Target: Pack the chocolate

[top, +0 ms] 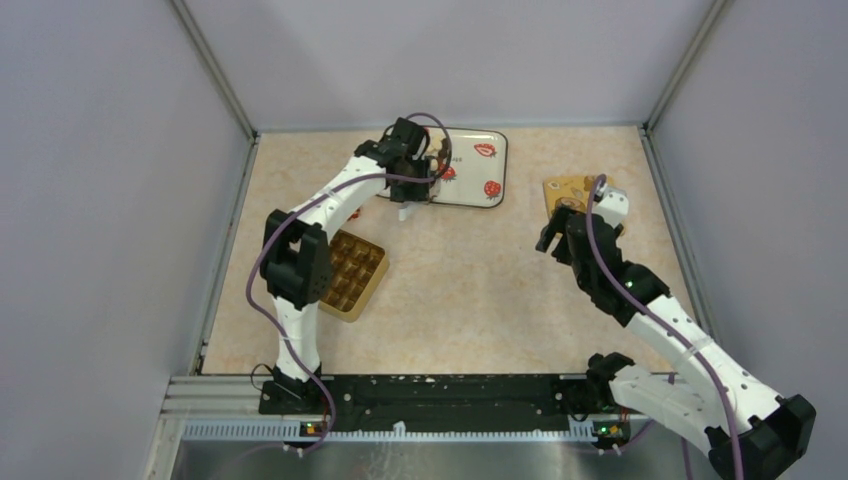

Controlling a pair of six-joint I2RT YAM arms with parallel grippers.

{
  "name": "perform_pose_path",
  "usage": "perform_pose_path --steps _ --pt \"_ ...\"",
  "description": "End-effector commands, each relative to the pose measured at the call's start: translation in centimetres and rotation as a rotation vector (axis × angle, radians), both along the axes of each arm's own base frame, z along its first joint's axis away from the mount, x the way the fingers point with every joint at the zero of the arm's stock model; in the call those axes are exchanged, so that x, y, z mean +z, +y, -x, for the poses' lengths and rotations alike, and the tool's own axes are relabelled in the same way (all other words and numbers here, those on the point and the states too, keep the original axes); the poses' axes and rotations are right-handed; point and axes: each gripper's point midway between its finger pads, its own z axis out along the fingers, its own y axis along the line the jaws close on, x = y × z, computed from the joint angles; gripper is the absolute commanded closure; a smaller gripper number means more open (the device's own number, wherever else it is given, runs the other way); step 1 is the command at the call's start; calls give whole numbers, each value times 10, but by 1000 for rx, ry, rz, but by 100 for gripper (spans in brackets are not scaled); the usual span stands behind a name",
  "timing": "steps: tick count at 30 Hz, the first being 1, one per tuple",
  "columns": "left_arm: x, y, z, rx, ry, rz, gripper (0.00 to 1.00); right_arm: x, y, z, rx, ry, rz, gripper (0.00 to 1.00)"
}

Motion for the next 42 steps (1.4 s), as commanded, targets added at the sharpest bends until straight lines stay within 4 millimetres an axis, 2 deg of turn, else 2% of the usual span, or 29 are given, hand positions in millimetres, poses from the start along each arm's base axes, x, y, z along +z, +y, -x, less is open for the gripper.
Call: perform_pose_path --steps 1,10,18,25,35,42 --pt "9 -3 -6 30 -36 7 50 6 2 -1 2 -29 -33 22" --pt "-1 -14 -6 12 -17 -7 54 2 3 1 9 -21 -40 23" --pt "-5 -13 -3 19 -15 -75 55 1 2 3 5 -28 -46 23" --pt "0 -19 1 15 -29 -109 60 2 0 5 -1 -37 -54 23" --pt "15 -15 0 27 -66 -113 80 2 -1 6 -4 -39 -54 23" --pt "52 -14 -1 32 -148 -72 97 1 -1 6 -8 -40 -64 23"
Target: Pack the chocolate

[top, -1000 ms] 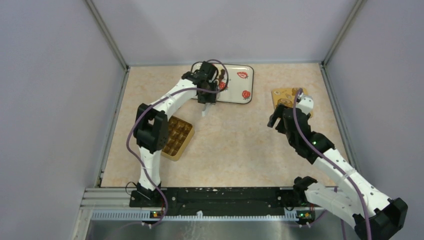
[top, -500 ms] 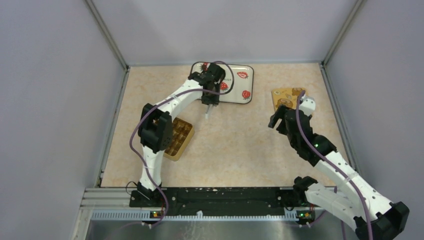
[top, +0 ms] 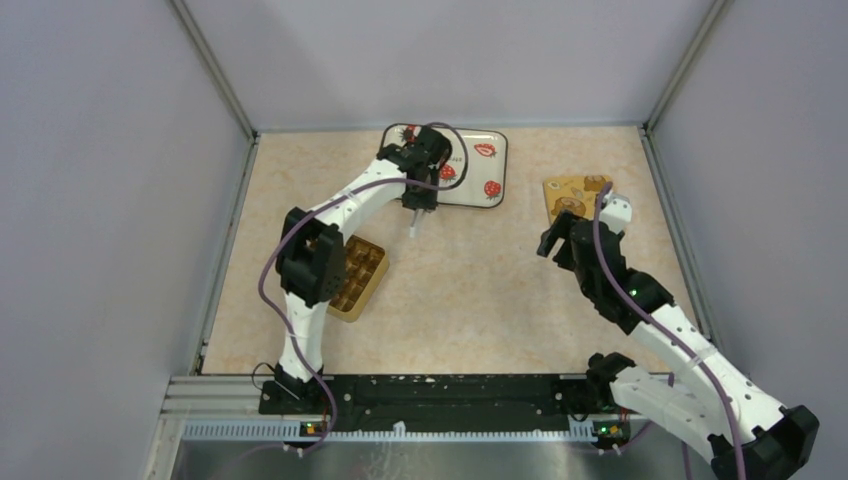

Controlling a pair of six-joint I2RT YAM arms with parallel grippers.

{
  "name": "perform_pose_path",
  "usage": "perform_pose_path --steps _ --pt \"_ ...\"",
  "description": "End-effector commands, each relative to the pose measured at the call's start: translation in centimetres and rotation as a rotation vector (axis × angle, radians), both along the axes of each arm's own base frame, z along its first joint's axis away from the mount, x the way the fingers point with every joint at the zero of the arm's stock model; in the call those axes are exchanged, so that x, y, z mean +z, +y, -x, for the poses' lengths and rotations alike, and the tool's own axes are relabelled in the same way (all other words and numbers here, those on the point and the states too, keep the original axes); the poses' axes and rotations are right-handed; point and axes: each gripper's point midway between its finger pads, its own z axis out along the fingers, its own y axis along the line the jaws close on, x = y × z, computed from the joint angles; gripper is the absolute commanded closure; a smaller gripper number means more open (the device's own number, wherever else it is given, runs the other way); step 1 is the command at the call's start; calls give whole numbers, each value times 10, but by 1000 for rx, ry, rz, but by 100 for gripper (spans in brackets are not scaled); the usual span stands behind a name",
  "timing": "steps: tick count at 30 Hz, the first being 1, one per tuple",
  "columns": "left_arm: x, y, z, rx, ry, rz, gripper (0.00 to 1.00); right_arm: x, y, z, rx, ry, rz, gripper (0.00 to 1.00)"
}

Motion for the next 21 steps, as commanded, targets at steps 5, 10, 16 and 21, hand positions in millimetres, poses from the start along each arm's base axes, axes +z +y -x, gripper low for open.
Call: perform_pose_path --steps 5,10,16,21 --pt "95 4 -9 14 -216 94 99 5 -1 -4 -17 -31 -18 23" --pt "113 14 1 12 -232 122 100 5 2 -7 -11 -30 -14 24" --pt "134 42 34 31 -231 102 100 7 3 -10 -7 -35 -10 24" --pt "152 71 78 62 -220 106 100 8 7 -13 4 -40 -12 24"
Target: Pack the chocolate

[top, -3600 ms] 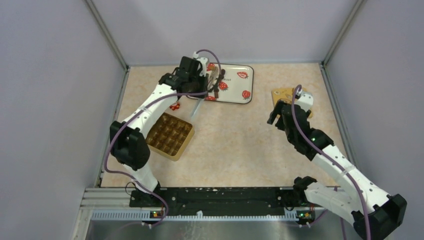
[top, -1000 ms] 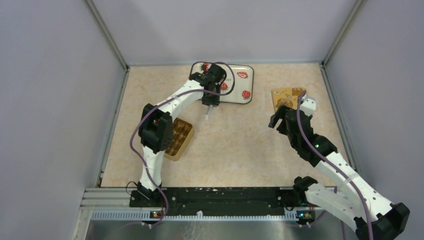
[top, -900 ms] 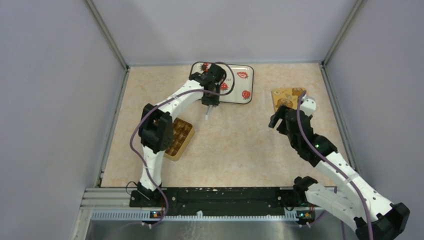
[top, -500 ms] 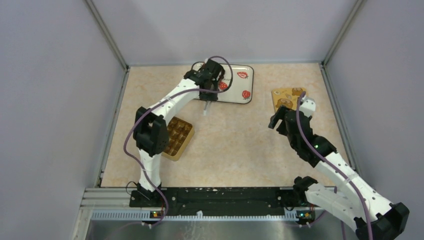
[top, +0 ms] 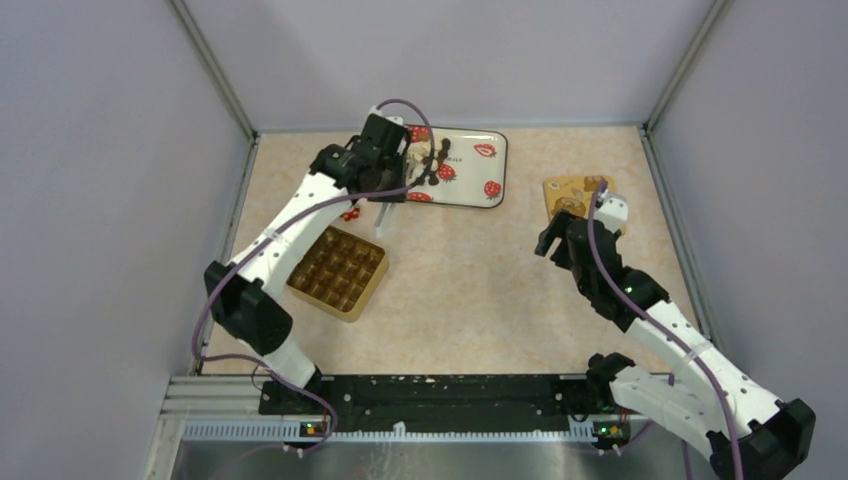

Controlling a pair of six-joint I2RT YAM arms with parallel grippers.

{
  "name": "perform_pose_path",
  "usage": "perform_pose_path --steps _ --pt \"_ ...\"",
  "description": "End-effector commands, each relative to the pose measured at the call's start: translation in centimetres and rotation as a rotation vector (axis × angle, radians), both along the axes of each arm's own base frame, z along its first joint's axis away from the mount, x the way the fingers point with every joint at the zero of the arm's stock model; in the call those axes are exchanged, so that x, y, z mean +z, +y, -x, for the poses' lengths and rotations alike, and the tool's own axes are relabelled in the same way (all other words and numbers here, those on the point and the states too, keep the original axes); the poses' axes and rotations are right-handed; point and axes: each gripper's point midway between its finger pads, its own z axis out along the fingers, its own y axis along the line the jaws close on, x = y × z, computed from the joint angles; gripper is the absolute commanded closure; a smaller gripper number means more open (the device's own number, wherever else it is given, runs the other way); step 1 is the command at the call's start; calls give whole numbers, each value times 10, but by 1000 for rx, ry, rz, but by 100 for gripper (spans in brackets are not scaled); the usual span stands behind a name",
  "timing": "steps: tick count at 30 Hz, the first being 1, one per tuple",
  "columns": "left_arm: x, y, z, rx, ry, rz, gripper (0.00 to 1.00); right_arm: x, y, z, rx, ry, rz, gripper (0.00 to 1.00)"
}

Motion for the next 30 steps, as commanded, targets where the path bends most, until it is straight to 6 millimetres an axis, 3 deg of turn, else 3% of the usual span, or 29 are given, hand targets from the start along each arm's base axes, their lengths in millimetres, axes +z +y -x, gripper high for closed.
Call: perform_pose_path --steps 1,10,16,20,30 --pt "31 34 41 49 -29 8 100 15 6 -11 5 -52 -21 24" --pt "4 97 121 217 108 -73 100 8 24 -21 63 -37 -38 24" --pt "-2 117 145 324 123 -67 100 4 31 -26 89 -30 -43 24" --pt "-10 129 144 387 117 -104 100 2 37 -29 108 -26 -50 25" --pt "-33 140 104 391 79 -123 100 0 37 -28 110 -15 -44 25"
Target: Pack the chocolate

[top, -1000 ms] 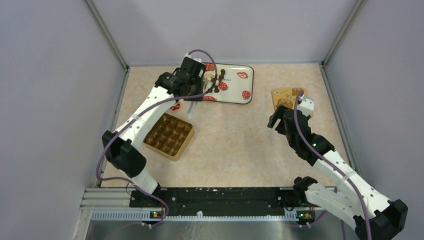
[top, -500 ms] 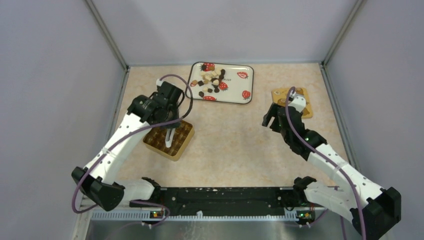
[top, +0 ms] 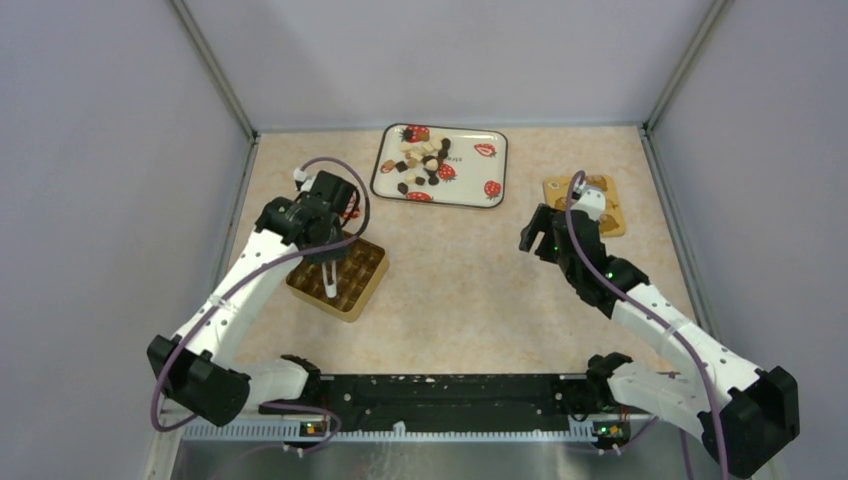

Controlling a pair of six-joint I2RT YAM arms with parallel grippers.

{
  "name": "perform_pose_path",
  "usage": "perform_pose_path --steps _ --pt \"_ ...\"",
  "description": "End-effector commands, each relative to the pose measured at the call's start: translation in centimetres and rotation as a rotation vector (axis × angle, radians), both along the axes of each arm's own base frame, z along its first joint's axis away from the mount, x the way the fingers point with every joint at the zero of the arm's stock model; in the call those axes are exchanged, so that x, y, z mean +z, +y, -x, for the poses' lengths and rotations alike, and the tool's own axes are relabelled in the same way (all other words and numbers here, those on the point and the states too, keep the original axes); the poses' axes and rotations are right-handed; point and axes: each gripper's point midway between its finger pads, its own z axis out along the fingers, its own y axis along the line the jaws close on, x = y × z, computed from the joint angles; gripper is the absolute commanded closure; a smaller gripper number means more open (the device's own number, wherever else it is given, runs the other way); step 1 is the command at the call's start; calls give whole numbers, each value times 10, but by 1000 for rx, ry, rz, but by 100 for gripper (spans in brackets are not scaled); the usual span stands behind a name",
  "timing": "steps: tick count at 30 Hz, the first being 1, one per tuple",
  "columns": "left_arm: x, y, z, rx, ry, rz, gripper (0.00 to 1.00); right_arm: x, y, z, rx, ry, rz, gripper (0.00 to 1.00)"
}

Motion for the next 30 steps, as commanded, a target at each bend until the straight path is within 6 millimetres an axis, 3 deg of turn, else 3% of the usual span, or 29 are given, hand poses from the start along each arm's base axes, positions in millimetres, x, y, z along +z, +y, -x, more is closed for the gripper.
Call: perform_pose_path --steps 1,13,23,30 --pt "-5 2 -29 -12 -73 9 100 15 3 -6 3 -42 -17 25" --pt "-27 5 -38 -36 -59 34 99 17 8 -11 11 -39 -26 25" --pt "-32 11 -31 -10 -36 19 70 16 8 -9 11 -34 -29 25" --pt "-34 11 -28 -8 -37 25 55 14 6 -6 9 -29 -30 25"
